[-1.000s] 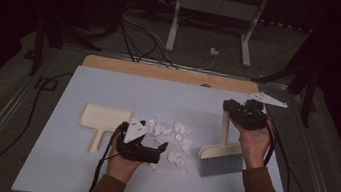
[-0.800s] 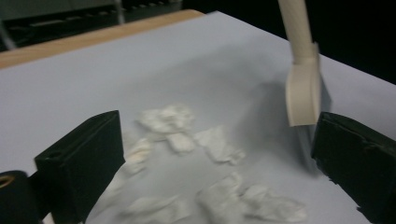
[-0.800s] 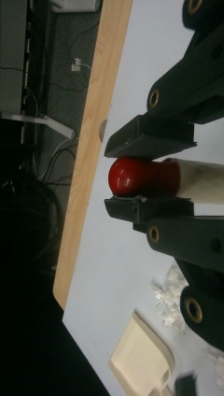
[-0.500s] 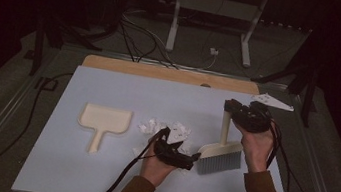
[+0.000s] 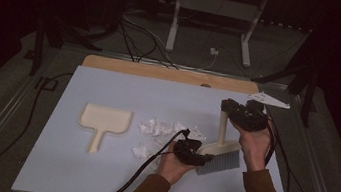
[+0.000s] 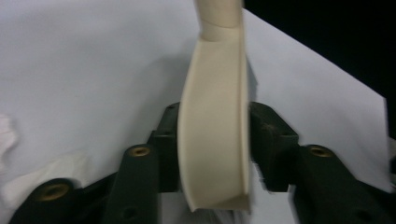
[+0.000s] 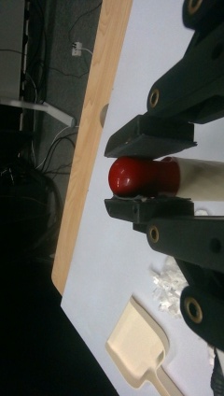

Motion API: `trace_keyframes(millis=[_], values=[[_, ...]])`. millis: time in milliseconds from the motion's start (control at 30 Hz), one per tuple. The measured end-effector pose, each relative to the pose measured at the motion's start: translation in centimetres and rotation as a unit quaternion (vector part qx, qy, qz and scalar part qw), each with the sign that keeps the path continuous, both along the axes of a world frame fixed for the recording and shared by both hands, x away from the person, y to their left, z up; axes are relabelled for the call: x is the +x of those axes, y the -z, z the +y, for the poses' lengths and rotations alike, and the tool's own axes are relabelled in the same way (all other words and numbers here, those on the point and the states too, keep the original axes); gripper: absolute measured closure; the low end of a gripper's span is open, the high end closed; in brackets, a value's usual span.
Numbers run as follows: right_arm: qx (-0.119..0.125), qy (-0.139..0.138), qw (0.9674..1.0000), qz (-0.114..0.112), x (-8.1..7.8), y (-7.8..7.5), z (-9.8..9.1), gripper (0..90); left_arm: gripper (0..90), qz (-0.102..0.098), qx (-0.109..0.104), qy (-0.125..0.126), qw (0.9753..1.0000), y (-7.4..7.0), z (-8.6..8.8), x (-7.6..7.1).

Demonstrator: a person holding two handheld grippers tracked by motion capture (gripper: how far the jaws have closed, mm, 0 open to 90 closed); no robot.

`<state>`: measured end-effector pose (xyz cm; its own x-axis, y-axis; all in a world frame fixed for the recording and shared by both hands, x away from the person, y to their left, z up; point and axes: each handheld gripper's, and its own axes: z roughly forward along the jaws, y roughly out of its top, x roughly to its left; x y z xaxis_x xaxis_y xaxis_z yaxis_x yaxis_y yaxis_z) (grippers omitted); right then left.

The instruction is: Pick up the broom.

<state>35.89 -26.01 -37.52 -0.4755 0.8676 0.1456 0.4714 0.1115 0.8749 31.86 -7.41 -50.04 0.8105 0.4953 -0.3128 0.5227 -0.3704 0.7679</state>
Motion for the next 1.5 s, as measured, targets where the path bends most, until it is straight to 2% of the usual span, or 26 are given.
trace_keyframes(millis=[133, 167, 200, 267, 367, 500, 600, 867, 933, 1133, 1233, 1333, 1500], values=[[0.014, -0.007, 0.9999, 0.008, 0.2, 0.0, -0.4, 68.0, 66.7, 0.015, -0.011, 0.003, 0.9998, -0.1, 0.1, 0.1], [0.02, -0.006, 0.9997, 0.012, 0.2, 0.1, -0.6, 61.4, 67.0, 0.019, -0.014, 0.003, 0.9997, -0.1, 0.1, 0.2], [0.022, -0.002, 0.9996, 0.015, 0.3, 0.1, -0.7, 50.3, 67.2, 0.018, -0.013, 0.003, 0.9997, -0.1, 0.1, 0.1], [0.015, 0.005, 0.9996, 0.023, 0.4, 0.4, -0.9, 41.8, 67.7, 0.022, -0.017, 0.003, 0.9996, -0.2, 0.1, 0.0], [0.012, 0.015, 0.9991, 0.038, 0.5, 0.8, -1.2, 22.8, 68.3, 0.027, -0.028, 0.007, 0.9992, -0.3, 0.2, 0.0], [-0.005, 0.008, 0.9981, 0.061, 0.8, 1.6, -1.6, 11.2, 69.1, 0.033, -0.044, 0.01, 0.9985, -0.6, 0.4, 0.1], [-0.01, -0.002, 0.998, 0.063, 0.9, 1.9, -1.9, 3.1, 69.3, 0.026, -0.038, 0.013, 0.9989, -0.9, 0.4, 0.0], [0.006, -0.016, 0.9986, 0.049, 0.8, 1.5, -2.2, 0.0, 69.9, 0.022, -0.044, 0.012, 0.9987, -2.0, 0.8, -0.1], [0.01, -0.021, 0.9987, 0.045, 0.8, 1.4, -2.3, 0.0, 69.9, 0.021, -0.051, 0.01, 0.9984, -2.3, 1.0, -0.1], [0.03, -0.055, 0.9974, 0.034, 0.8, 1.5, -2.2, 0.0, 69.9, 0.018, -0.065, 0.004, 0.9977, -3.2, 1.7, 0.0], [0.028, -0.074, 0.9966, 0.021, 0.9, 1.5, -2.0, 0.0, 69.9, 0.016, -0.067, 0.003, 0.9976, -3.6, 2.1, 0.1], [0.015, -0.091, 0.9956, 0.016, 0.8, 1.6, -1.8, 0.0, 69.9, 0.012, -0.071, 0.002, 0.9974, -4.1, 2.7, 0.3], [0.004, -0.111, 0.9934, 0.029, 1.0, 1.8, -1.5, 0.0, 69.9, 0.006, -0.072, 0.003, 0.9974, -4.9, 3.9, 0.5]])
